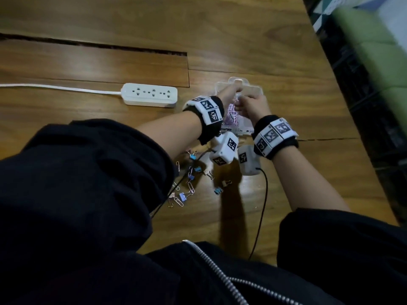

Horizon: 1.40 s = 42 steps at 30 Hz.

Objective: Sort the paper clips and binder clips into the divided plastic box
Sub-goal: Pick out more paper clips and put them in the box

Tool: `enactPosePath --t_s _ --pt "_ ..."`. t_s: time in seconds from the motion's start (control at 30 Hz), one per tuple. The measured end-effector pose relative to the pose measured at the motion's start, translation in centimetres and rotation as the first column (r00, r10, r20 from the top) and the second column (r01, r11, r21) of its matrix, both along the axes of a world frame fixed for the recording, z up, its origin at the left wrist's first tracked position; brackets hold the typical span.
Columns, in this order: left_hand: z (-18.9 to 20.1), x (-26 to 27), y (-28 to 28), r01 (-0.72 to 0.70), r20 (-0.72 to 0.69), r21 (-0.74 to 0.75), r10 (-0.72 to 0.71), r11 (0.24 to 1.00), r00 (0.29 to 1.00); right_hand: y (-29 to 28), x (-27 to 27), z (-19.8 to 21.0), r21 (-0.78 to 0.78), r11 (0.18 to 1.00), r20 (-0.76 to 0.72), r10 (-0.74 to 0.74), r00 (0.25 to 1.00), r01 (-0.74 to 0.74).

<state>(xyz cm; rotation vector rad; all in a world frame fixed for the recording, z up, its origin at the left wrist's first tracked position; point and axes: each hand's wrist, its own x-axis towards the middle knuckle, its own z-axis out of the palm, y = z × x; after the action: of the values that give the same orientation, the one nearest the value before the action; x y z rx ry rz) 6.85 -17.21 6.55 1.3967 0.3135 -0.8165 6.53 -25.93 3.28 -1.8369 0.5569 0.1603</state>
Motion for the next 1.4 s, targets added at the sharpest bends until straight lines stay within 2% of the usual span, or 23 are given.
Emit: enactPosePath --t_s 0.07,0.17,0.33,0.43,0.5,0.53,0.63,0.67,0.77,0.87,1.0,1.17,1.27,1.3,1.4 --pt "-0.5 0.0 0.6 -0.018 0.027 -0.008 0.018 1.0 0.999 1.0 0.4 -0.9 -0.04 0.997 -0.015 0.061 0.998 -0.062" --pt "-0.5 -0.3 2.0 -0.006 0.033 0.038 0.005 0.999 0.999 2.3 -0.3 -1.7 0.003 0.989 -0.035 0.15 0.988 -0.15" --pt "-1.3 -1.3 6.8 0.029 0.109 0.223 -0.054 0.974 0.993 4.2 -2.5 -1.2 -0.016 0.971 -0.021 0.24 0.971 -0.24" --pt "-1.7 -1.8 11.4 0.097 0.239 0.383 -0.2 0.919 0.95 4.9 -2.8 -1.7 -0.073 0.964 -0.02 0.253 0.967 -0.254" --pt "-2.2 -2.4 15.3 0.086 0.319 0.595 -0.333 0.799 0.888 5.4 -2.9 -2.1 -0.152 0.959 -0.028 0.236 0.971 -0.238" --pt "-2.6 -2.9 17.4 0.087 0.31 0.697 -0.41 0.711 0.858 5.6 -2.9 -2.3 -0.196 0.957 -0.029 0.211 0.977 -0.212" --pt "-4.2 -4.5 22.8 0.151 0.103 0.918 -0.589 0.367 0.802 6.2 -2.7 -2.4 -0.314 0.938 -0.025 0.149 0.989 -0.149" --pt "-4.7 -5.1 24.2 0.194 0.024 0.934 -0.595 0.299 0.804 6.4 -2.7 -2.2 -0.345 0.925 -0.034 0.155 0.987 -0.157" --pt "-5.7 -6.9 26.6 0.281 -0.078 0.928 -0.607 0.246 0.791 7.0 -3.4 -1.6 -0.424 0.881 -0.029 0.22 0.975 -0.211" --pt "-6.4 -8.8 27.3 0.269 -0.063 0.944 -0.694 0.193 0.717 8.5 -5.6 -1.3 -0.509 0.833 0.051 0.282 0.958 -0.218" --pt "-7.3 -10.9 26.9 0.168 0.052 0.964 -0.765 0.207 0.642 11.8 -10.5 -2.1 -0.383 0.874 0.034 0.337 0.941 -0.299" --pt "-8.1 -12.6 26.0 0.093 0.202 0.936 -0.734 0.34 0.648 15.3 -15.4 -5.0 -0.396 0.805 -0.037 0.466 0.884 -0.441" --pt "-7.8 -12.6 25.7 0.136 0.206 0.897 -0.671 0.42 0.712 17.2 -16.2 -5.3 -0.406 0.757 -0.081 0.528 0.845 -0.512" --pt "-7.8 -12.4 25.7 0.148 0.216 0.868 -0.629 0.474 0.747 17.8 -16.1 -5.1 -0.409 0.746 -0.079 0.546 0.834 -0.527" --pt "-7.3 -11.8 26.1 0.138 0.257 0.693 -0.421 0.708 0.87 19.8 -15.0 -4.3 -0.419 0.712 -0.066 0.595 0.801 -0.563"
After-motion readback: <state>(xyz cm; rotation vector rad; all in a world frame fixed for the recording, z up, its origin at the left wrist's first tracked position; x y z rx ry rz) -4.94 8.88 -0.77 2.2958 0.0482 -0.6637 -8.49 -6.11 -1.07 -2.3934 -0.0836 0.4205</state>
